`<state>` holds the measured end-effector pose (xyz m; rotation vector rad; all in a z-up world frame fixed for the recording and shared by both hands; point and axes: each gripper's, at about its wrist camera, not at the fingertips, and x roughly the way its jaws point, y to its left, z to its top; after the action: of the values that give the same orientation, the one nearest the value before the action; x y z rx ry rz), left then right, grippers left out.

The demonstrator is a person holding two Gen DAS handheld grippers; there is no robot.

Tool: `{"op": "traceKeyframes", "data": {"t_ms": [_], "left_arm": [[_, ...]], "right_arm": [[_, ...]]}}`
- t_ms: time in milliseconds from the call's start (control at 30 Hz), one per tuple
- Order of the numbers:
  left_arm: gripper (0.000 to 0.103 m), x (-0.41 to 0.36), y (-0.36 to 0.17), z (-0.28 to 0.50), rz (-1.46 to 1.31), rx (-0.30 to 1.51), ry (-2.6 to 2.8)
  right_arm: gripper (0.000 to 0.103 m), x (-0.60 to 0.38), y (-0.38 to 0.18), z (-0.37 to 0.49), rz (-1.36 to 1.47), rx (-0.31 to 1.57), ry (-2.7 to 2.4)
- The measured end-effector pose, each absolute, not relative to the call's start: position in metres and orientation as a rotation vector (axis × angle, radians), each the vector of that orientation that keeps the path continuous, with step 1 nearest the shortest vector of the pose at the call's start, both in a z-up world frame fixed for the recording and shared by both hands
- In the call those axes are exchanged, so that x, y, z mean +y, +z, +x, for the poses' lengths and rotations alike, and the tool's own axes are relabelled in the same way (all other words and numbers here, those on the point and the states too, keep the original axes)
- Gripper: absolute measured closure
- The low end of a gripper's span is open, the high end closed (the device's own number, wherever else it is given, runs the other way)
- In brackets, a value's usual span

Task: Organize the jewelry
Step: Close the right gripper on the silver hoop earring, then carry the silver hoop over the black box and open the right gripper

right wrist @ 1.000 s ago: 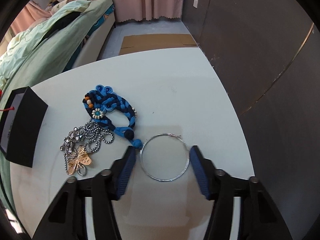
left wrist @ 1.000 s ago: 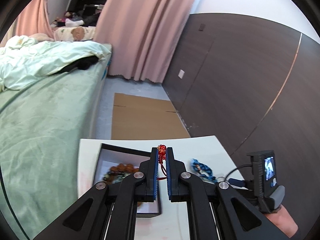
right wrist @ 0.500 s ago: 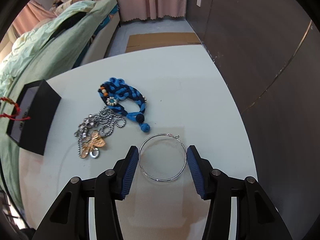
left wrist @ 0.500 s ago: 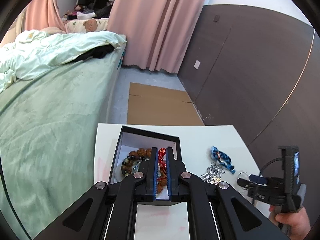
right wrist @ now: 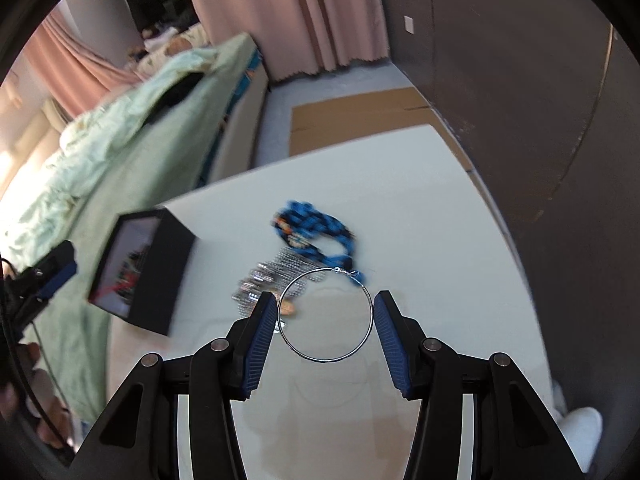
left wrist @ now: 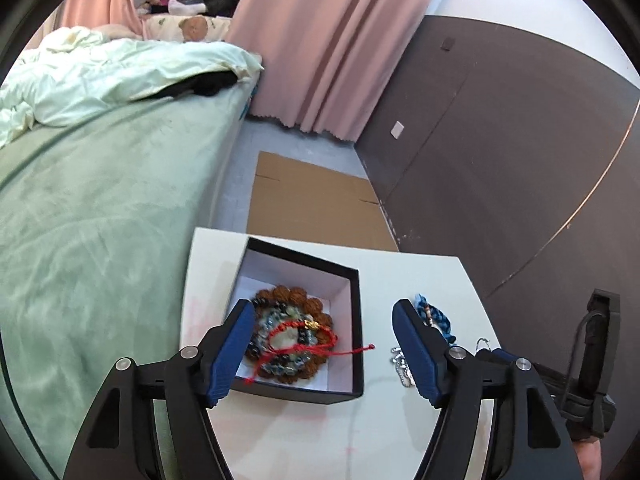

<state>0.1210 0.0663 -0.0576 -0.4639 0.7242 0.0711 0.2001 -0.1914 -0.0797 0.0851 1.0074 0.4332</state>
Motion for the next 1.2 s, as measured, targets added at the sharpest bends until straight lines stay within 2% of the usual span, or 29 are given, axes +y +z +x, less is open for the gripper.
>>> {"op": "traceKeyframes", "data": {"t_ms": [733, 833, 900, 1200], "left_arm": [[0.03, 0.113, -0.041, 0.085, -0.525, 0.704, 0.117], [0.022, 0.118, -0.04, 0.08, -0.533, 0.694, 0.12], [0.012, 0.122, -0.037, 0.075, -0.544, 0.672, 0.129], [0.009, 0.137, -0.034, 0.068, -0.566, 0.649, 0.141]], "right_arm": [[0.052, -0.105, -0.049, 0.179, 0.237, 0.861, 0.662], [0.052, -0.099, -0.05, 0.177, 0.251, 0.863, 0.686], [0.052, -0.095, -0.053, 0.178, 0.271, 0.869, 0.698], [0.052, -0.074, -0.066, 0.179, 0.309, 0.902, 0.726]]}}
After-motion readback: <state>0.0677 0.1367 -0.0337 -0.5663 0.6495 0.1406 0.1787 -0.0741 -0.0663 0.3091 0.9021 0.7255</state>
